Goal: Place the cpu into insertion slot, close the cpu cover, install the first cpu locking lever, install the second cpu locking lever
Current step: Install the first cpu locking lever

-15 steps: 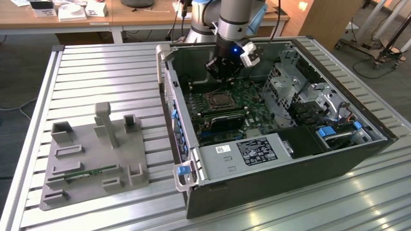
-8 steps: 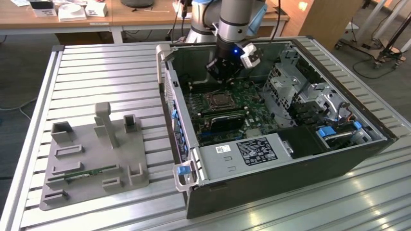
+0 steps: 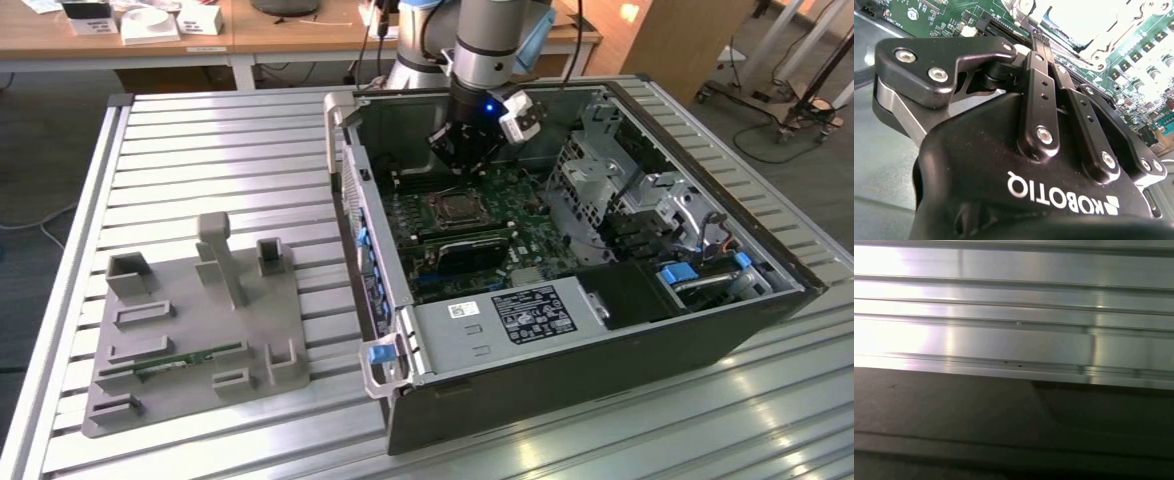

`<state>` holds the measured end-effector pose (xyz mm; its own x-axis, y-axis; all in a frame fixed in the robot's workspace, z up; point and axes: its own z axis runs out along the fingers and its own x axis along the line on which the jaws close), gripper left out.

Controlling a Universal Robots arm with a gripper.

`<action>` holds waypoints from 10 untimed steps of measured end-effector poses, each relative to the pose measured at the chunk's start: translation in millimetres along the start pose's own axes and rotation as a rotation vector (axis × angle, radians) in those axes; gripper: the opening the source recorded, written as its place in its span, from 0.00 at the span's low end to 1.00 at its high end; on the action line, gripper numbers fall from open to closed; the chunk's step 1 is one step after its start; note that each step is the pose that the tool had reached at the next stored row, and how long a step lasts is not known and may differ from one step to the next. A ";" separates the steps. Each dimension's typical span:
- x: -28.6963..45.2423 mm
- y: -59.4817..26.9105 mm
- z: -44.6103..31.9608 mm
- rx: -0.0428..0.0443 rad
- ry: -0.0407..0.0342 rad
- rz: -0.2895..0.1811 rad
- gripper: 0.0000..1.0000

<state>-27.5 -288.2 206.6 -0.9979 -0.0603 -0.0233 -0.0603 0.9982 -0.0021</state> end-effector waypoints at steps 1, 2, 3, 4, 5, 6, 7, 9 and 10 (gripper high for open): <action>0.1 0.0 0.0 -0.0001 -0.0002 0.000 0.10; 0.4 0.1 0.1 -0.0003 -0.0003 0.000 0.10; 0.6 0.1 0.1 -0.0005 -0.0003 0.000 0.10; 0.6 0.1 0.1 -0.0004 -0.0002 0.000 0.10; 0.6 0.1 0.0 -0.0003 -0.0001 0.000 0.10; 0.7 0.0 0.0 -0.0002 -0.0001 0.001 0.10; 0.7 0.0 0.0 -0.0002 0.0000 0.003 0.10; 0.6 0.0 0.0 0.0002 0.0001 0.011 0.10; 0.6 0.0 0.0 0.0004 0.0002 0.017 0.10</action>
<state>-28.1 -288.2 206.6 -0.9988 -0.0433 -0.0231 -0.0433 0.9991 -0.0021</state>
